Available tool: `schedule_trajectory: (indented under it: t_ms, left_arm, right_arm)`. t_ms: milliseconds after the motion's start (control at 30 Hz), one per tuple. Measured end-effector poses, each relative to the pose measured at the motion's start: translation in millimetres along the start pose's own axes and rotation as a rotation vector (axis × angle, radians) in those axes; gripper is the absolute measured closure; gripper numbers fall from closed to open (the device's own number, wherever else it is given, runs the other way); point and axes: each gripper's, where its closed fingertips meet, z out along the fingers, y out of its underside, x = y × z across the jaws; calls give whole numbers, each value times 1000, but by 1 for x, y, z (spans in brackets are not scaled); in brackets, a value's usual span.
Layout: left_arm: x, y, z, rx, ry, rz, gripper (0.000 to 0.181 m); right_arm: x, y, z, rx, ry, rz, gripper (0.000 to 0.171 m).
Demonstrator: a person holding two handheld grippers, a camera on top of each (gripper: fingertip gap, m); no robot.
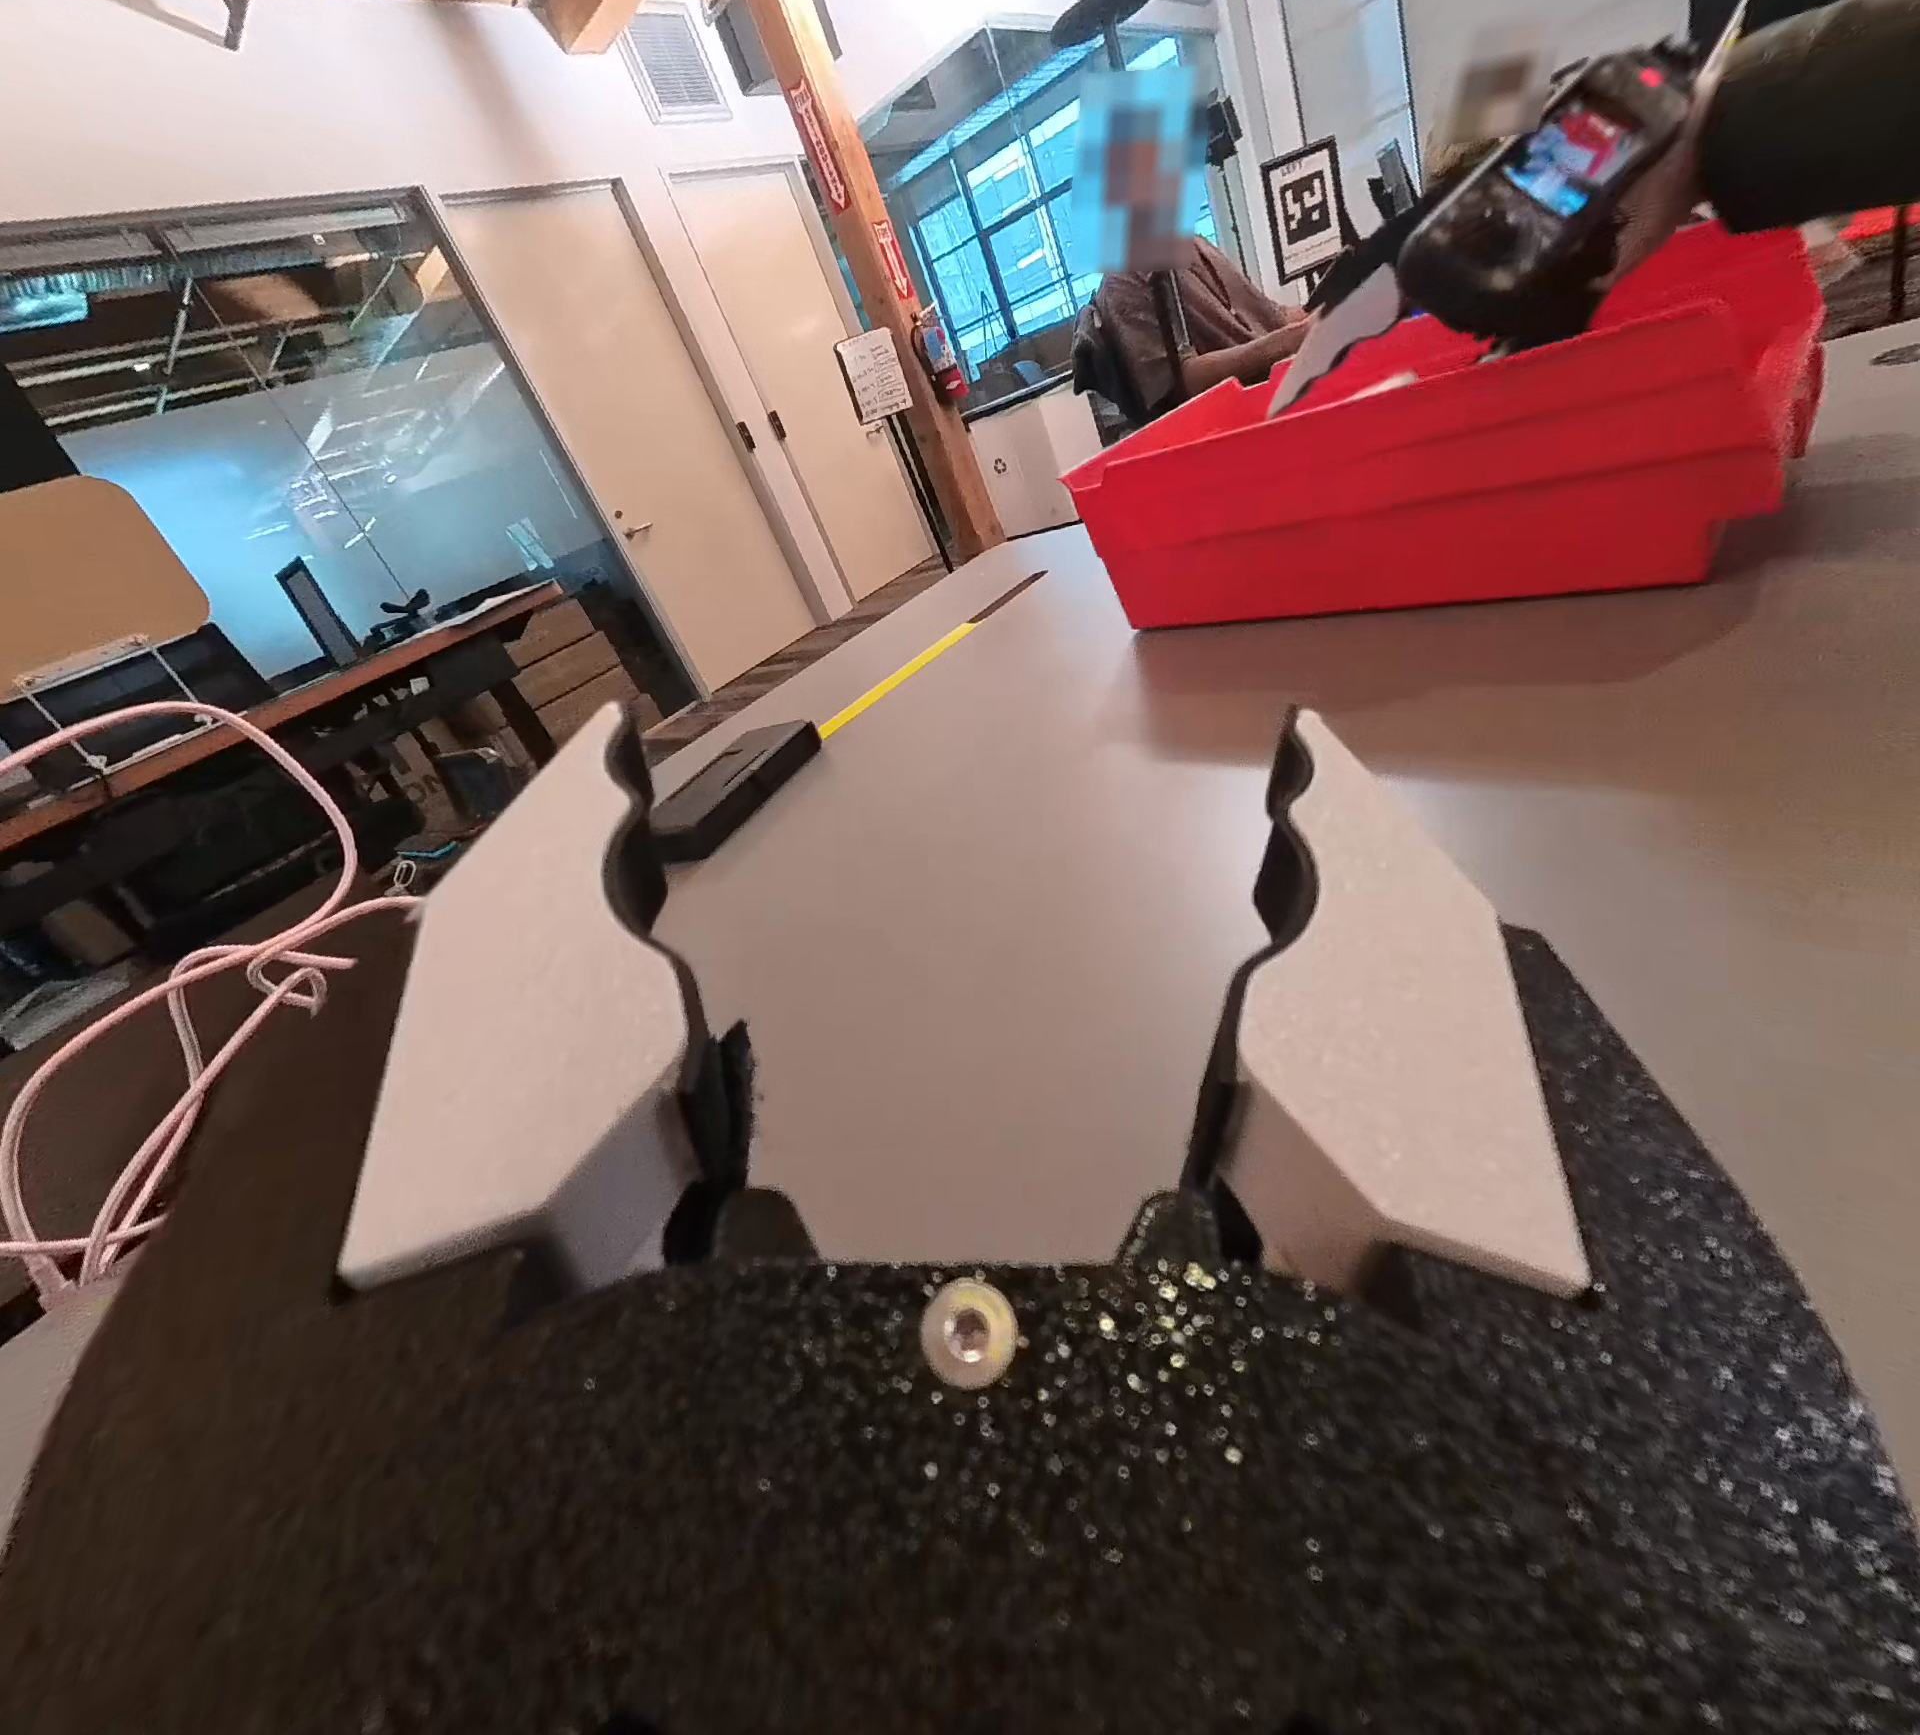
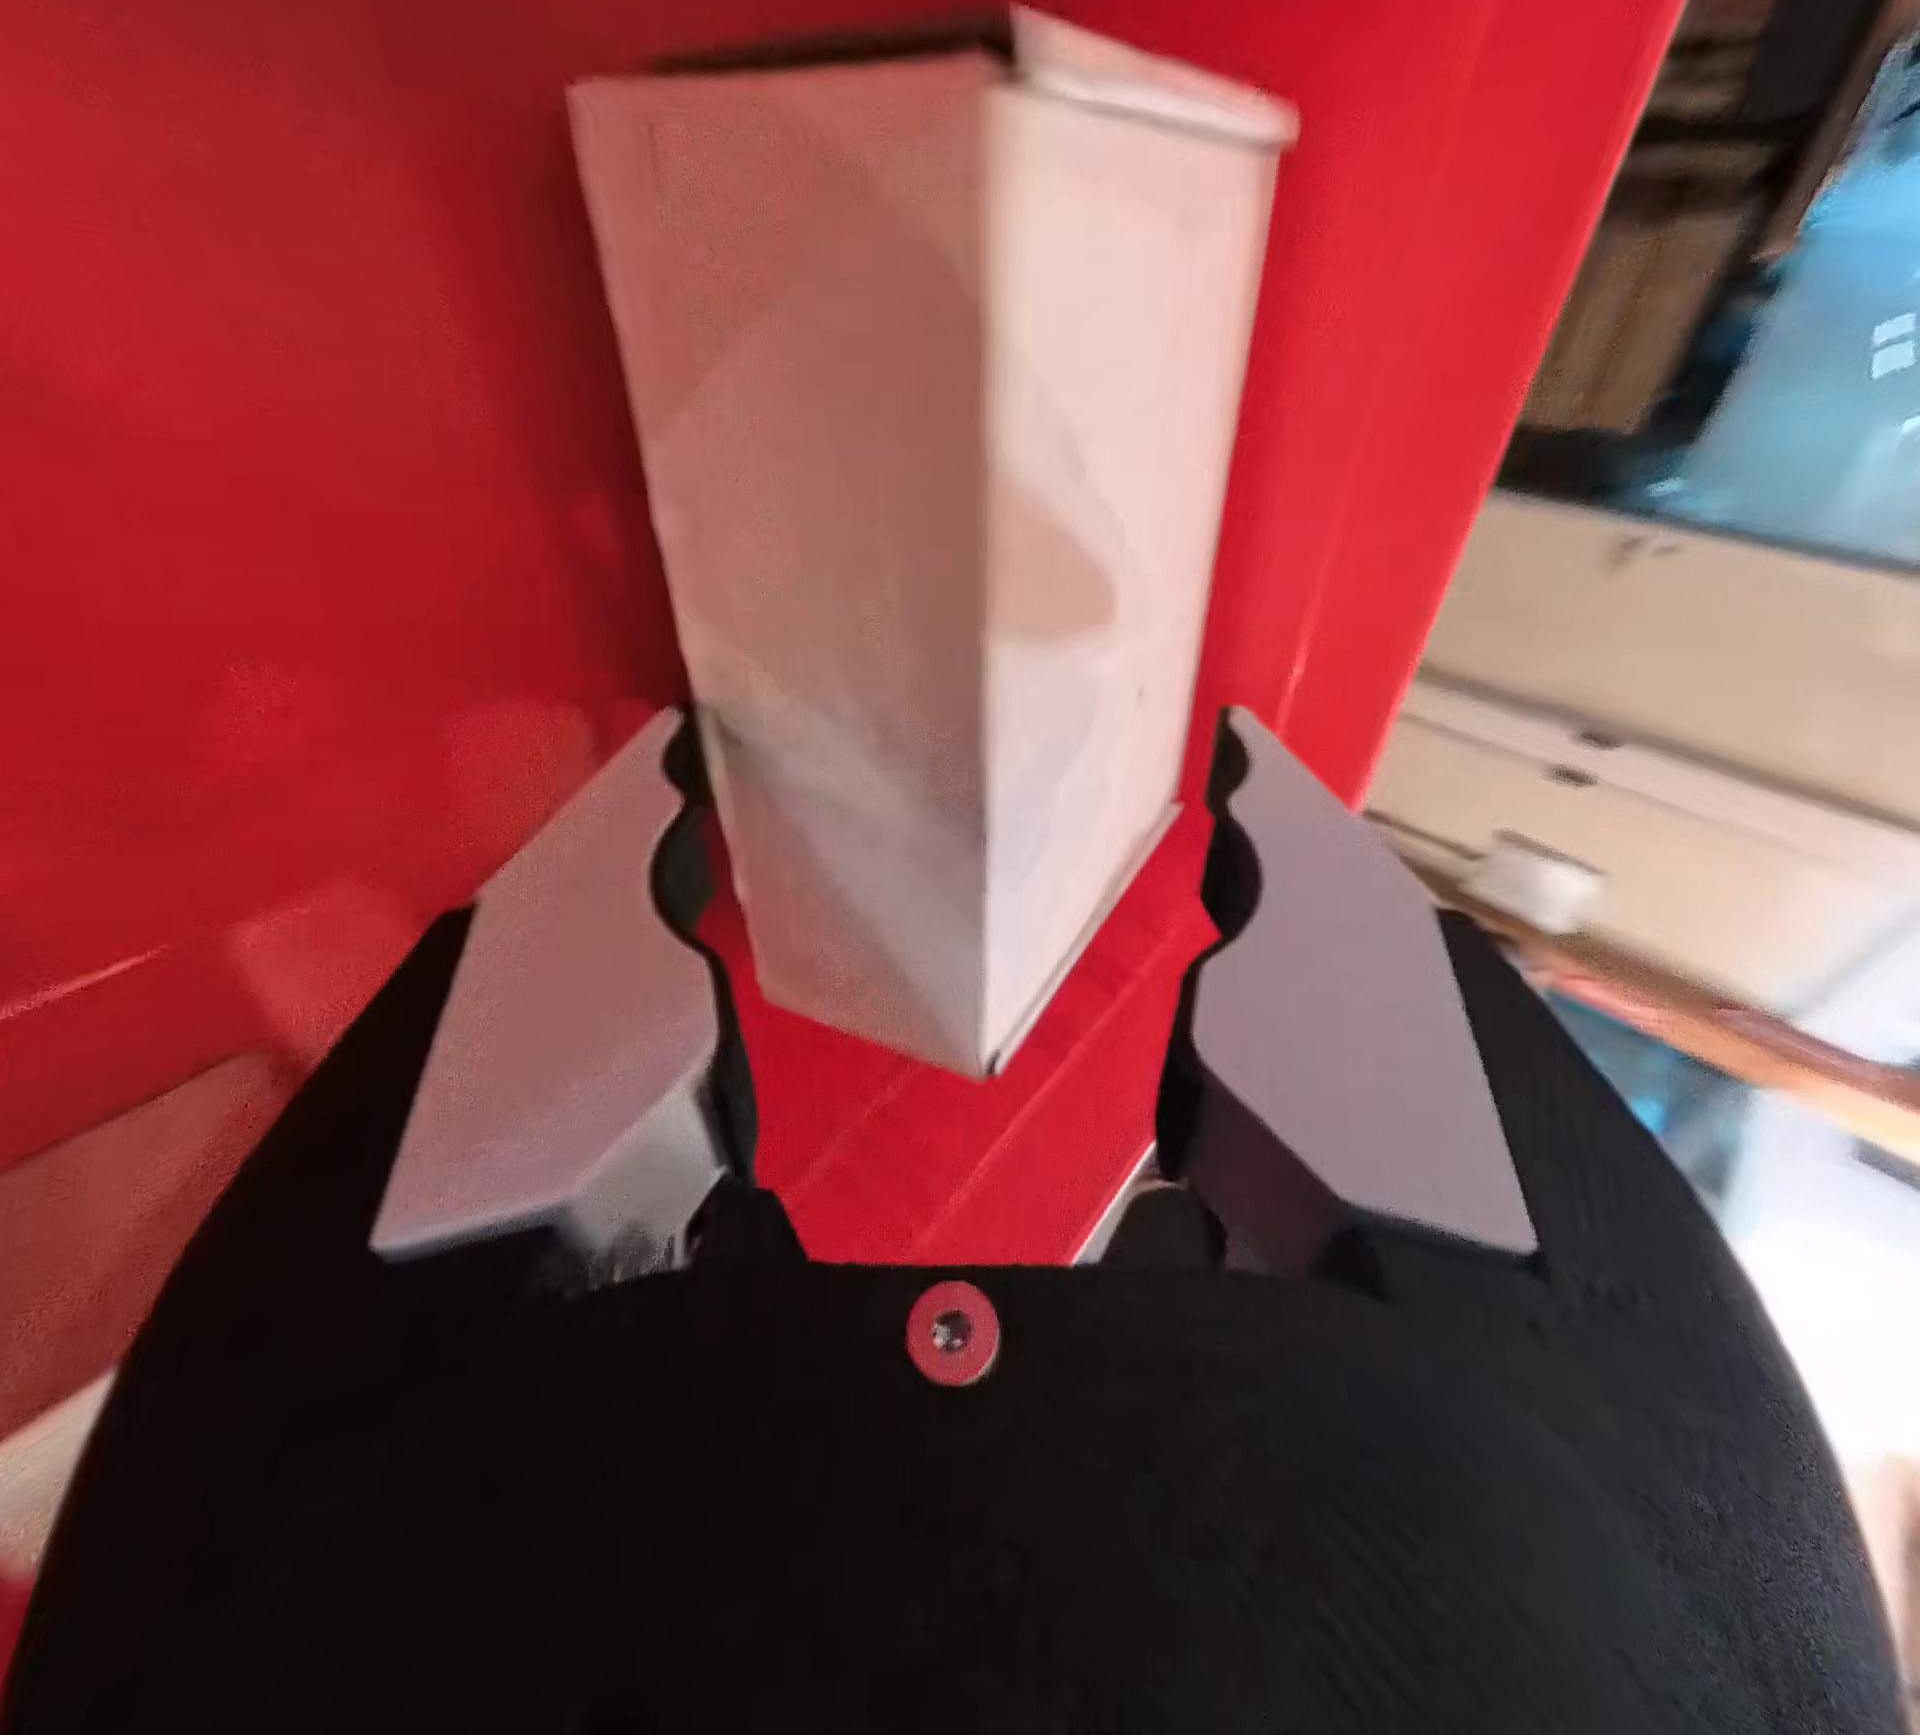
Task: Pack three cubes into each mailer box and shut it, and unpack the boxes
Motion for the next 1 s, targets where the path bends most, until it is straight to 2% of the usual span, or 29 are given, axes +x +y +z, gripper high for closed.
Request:
schedule_trajectory:
  t_ms: [100, 133, 167, 200, 233, 333, 433, 533, 600, 667, 767, 900, 1000]
  left_arm:
    - [-2, 2, 1, -6, 2, -30, 64]
    - [-1, 3, 2, -12, 5, -36, 64]
    - [-1, 4, 2, -16, 6, -37, 64]
    - [-1, 4, 2, -20, 5, -35, 64]
    - [-1, 5, 2, -23, 6, -29, 64]
    - [0, 4, 2, -23, 9, -15, 66]
    - [2, 4, 2, -23, 16, -17, 66]
    - [0, 4, 1, -23, 14, -22, 66]
    - [-1, 3, 1, -21, 11, -25, 67]
    - [-1, 4, 1, -21, 8, -30, 67]
    - [0, 5, 2, -26, 8, -31, 67]
    - [1, 4, 1, -25, 4, -24, 69]
    - [-2, 2, -1, -21, -15, -22, 71]
  right_arm:
    - [2, 9, -21, -41, -78, 118, 75]
    - [2, 11, -28, -48, -104, 154, 83]
    - [1, 10, -35, -45, -136, 191, 97]
    - [-5, 4, -42, -17, -199, 223, 124]
    - [-13, -6, -48, 24, -272, 257, 159]
    - [-41, -16, -47, -6, -454, 267, 169]
    - [-38, -3, -22, -105, -353, 163, 171]
    - [-34, -2, -11, -112, -277, 177, 171]
    - [-33, 0, -17, -146, -271, 284, 171]
    - [-22, -10, -41, -121, -248, 438, 171]
    - [22, -54, -97, 80, -42, 612, 171]
    - [62, -183, -175, 680, 92, 779, 164]
    - [78, -262, -195, 1066, 189, 926, 144]
